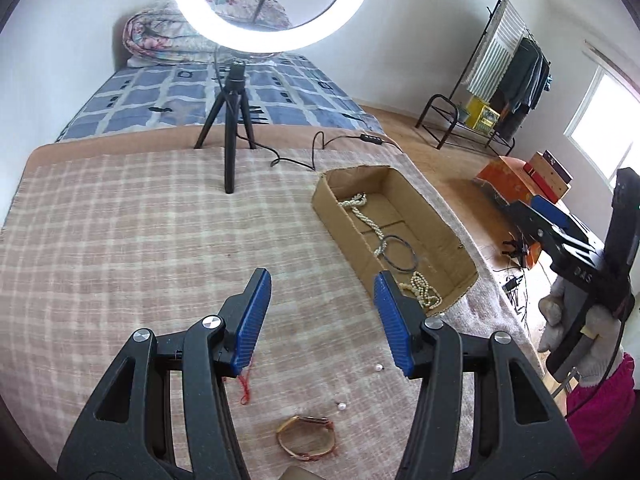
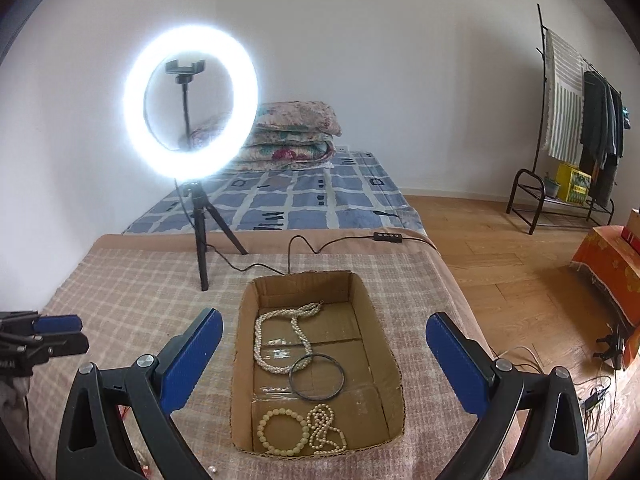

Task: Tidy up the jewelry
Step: 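Move the left tool to the green jade pendant while the right tool approaches the leather watch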

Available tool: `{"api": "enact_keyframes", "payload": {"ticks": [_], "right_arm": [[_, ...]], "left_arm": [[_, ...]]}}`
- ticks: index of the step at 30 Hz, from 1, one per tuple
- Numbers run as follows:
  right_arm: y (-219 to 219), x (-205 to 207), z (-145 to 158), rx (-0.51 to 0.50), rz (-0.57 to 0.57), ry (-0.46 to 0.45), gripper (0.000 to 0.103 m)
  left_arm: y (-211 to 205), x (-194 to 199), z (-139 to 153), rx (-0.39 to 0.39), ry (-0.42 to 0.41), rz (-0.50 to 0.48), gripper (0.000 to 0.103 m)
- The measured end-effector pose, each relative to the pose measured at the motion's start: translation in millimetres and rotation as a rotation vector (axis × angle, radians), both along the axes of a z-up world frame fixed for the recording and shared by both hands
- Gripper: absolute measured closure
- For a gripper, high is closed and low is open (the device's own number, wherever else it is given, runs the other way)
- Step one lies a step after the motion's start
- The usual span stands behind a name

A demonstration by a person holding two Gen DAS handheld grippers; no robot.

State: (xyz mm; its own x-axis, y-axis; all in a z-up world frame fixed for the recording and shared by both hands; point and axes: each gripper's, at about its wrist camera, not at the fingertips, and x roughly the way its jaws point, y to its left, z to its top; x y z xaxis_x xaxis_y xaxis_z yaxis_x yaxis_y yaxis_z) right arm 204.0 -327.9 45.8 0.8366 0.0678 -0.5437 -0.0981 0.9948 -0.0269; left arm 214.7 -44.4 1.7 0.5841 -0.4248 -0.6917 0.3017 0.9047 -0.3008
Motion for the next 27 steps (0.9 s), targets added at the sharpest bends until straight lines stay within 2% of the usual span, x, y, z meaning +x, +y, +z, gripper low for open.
{"api": "enact_keyframes", "payload": {"ticks": [4,9,15,18,20,23,26,27], "right_arm": [[31,-21,-5,-0.040,0.090,0.000,0.000],[76,-53,-24,-0.109,0.210,0.051,0.000],[99,-86,-54,-0.114,0.271,0.124,0.002],[102,-94,-72,-0.089,0.290,0.192,0.009],[104,-98,-85,-0.070,0.308,0.245,0.018],[110,-101,-106,-0.016,0.346,0.328,0.023],[122,-103,-123,-0.023,0.383,0.385,0.033],[125,-103,-127,-0.023,0.392,0.396,0.033]], "left_arm": [[28,2,-1,0.010,-0.001,0.036,0.048],[54,4,-8,0.013,0.015,0.075,0.048],[68,5,-28,0.040,0.062,0.083,0.048],[71,5,-42,0.045,0.094,0.083,0.048],[73,6,-50,0.032,0.115,0.075,0.048],[75,7,-61,0.024,0.135,0.073,0.048],[76,10,-71,0.002,0.165,0.065,0.048],[76,11,-75,-0.009,0.176,0.062,0.048]]}}
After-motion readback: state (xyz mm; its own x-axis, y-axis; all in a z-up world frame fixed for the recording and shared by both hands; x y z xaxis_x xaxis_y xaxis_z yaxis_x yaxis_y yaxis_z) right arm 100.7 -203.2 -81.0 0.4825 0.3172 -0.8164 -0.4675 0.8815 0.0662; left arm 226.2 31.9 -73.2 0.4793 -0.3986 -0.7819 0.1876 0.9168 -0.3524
